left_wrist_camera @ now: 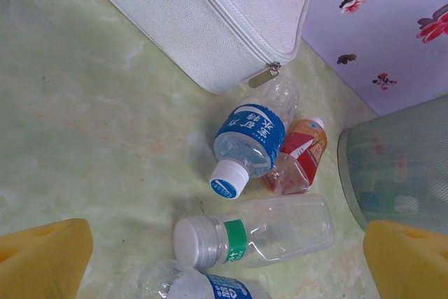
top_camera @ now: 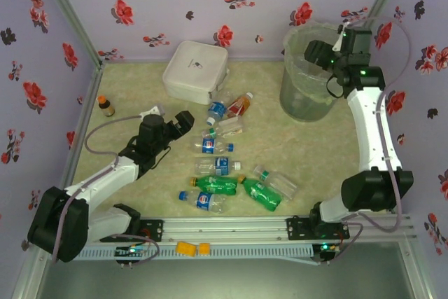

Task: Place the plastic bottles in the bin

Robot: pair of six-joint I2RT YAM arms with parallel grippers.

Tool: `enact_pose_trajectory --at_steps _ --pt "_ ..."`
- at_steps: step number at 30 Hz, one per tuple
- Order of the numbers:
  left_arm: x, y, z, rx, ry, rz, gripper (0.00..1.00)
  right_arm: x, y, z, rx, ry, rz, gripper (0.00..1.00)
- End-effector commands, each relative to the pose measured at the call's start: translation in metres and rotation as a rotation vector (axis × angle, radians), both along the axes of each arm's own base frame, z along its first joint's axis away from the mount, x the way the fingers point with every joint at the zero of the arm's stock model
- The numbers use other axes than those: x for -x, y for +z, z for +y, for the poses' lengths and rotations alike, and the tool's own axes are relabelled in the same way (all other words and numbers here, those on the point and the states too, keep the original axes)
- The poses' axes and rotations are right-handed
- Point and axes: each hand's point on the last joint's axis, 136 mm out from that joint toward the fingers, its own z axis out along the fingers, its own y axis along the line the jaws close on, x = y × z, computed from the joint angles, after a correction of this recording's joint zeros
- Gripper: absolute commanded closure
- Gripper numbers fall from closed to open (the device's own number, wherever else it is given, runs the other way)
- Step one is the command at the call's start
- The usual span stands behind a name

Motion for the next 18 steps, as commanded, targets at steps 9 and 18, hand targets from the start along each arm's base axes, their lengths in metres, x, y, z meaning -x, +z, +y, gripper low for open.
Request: enact_pose_trajectory --at_steps 9,18 --pt "-0.009 0.043 -0.007 -0.045 -0.051 -0.119 0.00 0.082 -0.016 0.061 0.045 0.189 0.078 0.16" --pt "-0.008 0.033 -0.007 -0.034 -0.046 -0.100 0.00 0.161 -0.111 0.123 0.057 0.410 0.351 0.16"
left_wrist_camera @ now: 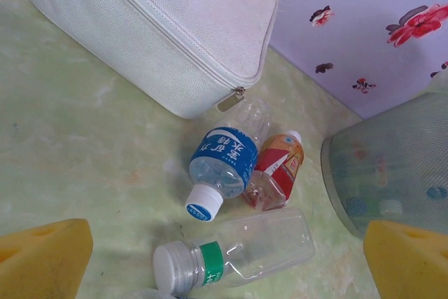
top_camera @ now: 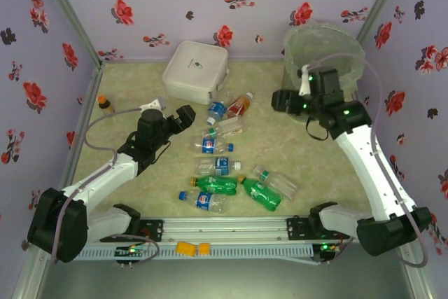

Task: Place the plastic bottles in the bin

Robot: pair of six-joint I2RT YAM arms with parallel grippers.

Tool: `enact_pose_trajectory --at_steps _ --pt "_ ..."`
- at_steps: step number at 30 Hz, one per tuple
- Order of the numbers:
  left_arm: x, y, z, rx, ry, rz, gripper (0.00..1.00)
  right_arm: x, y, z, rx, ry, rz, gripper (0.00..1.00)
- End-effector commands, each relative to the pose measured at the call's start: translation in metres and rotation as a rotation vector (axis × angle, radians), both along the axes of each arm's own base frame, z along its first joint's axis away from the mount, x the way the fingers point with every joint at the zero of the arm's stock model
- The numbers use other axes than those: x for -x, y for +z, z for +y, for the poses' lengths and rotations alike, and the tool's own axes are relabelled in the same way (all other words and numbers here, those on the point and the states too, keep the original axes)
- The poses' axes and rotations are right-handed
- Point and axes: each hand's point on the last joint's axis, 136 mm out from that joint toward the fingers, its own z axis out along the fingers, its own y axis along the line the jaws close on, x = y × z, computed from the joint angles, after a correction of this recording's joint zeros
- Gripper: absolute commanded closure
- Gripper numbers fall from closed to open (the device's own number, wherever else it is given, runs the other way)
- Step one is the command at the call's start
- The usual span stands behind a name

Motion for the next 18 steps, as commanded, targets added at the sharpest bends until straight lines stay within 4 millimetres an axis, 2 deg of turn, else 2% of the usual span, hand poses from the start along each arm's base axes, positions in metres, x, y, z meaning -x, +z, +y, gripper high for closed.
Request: enact_pose_trajectory --at_steps 1,7,10,12,16,18 --pt "0.001 0.006 -0.003 0.001 -0.017 -0.022 0.00 0.038 -0.035 0.014 0.025 0.063 0.117 0.16" --pt "0.003 0.005 -0.004 0.017 -0.020 -0.020 0.00 0.086 -0.097 0.036 0.035 0.110 0.310 0.16" --pt "0.002 0.000 -0.005 0.031 -0.013 -0.010 0.00 0.095 -0.124 0.037 0.027 0.051 0.346 0.16" --pt "0.001 -0.002 -0.008 0.040 -0.018 0.000 0.00 0.099 -0.138 0.030 0.051 -0.001 0.353 0.16" --pt "0.002 -0.003 -0.014 0.039 -0.046 0.007 0.00 0.113 -0.158 -0.008 0.213 -0.121 0.366 0.15" --pt "0.002 -0.005 -0.014 0.029 -0.049 0.012 0.00 0.123 -0.166 -0.015 0.230 -0.137 0.391 0.14"
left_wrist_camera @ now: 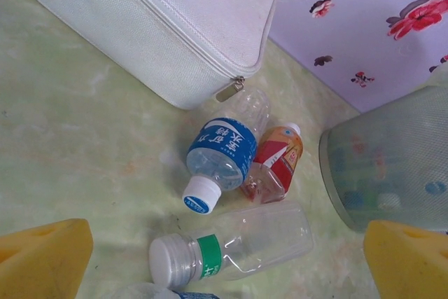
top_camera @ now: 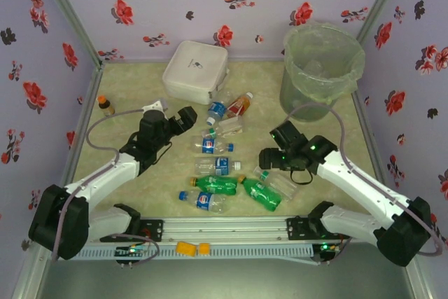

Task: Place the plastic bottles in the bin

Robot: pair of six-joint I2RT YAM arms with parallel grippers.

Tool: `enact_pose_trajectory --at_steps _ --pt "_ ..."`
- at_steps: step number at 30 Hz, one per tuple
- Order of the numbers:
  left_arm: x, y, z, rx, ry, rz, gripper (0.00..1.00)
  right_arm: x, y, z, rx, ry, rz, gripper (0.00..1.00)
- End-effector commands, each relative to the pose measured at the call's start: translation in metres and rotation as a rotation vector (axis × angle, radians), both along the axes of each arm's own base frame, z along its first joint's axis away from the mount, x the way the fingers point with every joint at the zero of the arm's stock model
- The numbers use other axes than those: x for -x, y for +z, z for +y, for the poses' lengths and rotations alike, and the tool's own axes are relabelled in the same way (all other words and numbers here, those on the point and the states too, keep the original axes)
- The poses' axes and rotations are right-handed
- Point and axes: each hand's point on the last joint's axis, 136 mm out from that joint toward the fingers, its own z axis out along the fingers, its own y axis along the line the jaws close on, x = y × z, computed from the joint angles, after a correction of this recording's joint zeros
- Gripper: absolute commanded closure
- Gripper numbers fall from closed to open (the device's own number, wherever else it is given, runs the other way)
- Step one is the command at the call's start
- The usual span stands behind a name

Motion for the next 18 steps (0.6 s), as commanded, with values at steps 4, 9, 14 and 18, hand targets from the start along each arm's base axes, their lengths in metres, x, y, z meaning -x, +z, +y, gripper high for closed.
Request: enact_pose_trajectory --at_steps 4,9,14,18 --pt "0.000 0.000 -0.006 0.005 -0.025 -0.001 0.00 0.024 -0.028 -0.019 0.024 -0.108 0.060 0.13" --pt "-0.002 0.002 -0.008 0.003 -0.028 -0.003 0.00 0.040 -0.050 -0.014 0.011 -0.105 0.114 0.12" --pt "-0.003 0.002 -0.009 0.002 -0.027 0.002 0.00 0.045 -0.062 -0.016 0.037 -0.086 0.118 0.00" --pt "-0.004 0.001 -0.009 0.007 -0.025 0.006 0.00 0.043 -0.070 -0.016 0.051 -0.082 0.121 0.00"
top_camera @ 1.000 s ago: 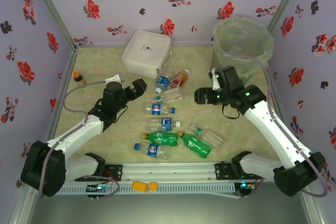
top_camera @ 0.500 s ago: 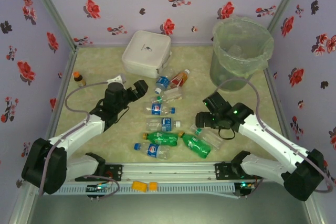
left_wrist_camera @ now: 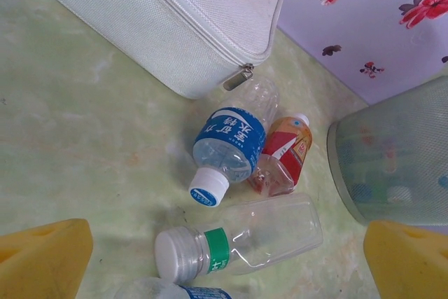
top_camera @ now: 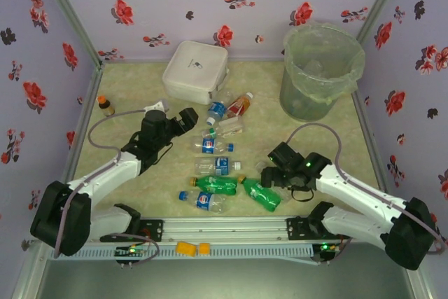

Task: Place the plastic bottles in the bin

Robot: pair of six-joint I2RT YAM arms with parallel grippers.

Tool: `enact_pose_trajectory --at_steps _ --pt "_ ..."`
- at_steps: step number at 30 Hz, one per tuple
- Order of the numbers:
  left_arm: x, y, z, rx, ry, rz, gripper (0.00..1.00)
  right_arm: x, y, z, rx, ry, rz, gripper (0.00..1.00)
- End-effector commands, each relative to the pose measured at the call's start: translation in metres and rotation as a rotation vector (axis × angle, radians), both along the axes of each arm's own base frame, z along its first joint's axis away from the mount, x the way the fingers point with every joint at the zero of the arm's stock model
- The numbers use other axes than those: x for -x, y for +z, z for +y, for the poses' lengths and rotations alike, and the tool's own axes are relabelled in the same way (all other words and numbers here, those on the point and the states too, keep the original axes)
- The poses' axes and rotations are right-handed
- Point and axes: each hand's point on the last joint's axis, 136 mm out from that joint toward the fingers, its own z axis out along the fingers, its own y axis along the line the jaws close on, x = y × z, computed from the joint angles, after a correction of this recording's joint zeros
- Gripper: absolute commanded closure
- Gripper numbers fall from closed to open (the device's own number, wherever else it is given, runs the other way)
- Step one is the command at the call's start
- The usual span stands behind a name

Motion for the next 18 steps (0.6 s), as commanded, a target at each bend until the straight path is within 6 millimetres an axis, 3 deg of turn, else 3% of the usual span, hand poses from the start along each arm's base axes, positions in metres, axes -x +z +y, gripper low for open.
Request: enact_pose_trajectory --at_steps 1,18 --pt "-0.003 0.011 -0.007 0.018 -0.019 -0.018 0.00 -0.002 -0.008 0.001 0.009 -0.011 -0.006 0.00" --pt "-0.002 0.011 -0.007 0.015 -0.020 -0.015 0.00 -0.022 -0.027 0.004 0.092 -0.037 -0.012 0.02"
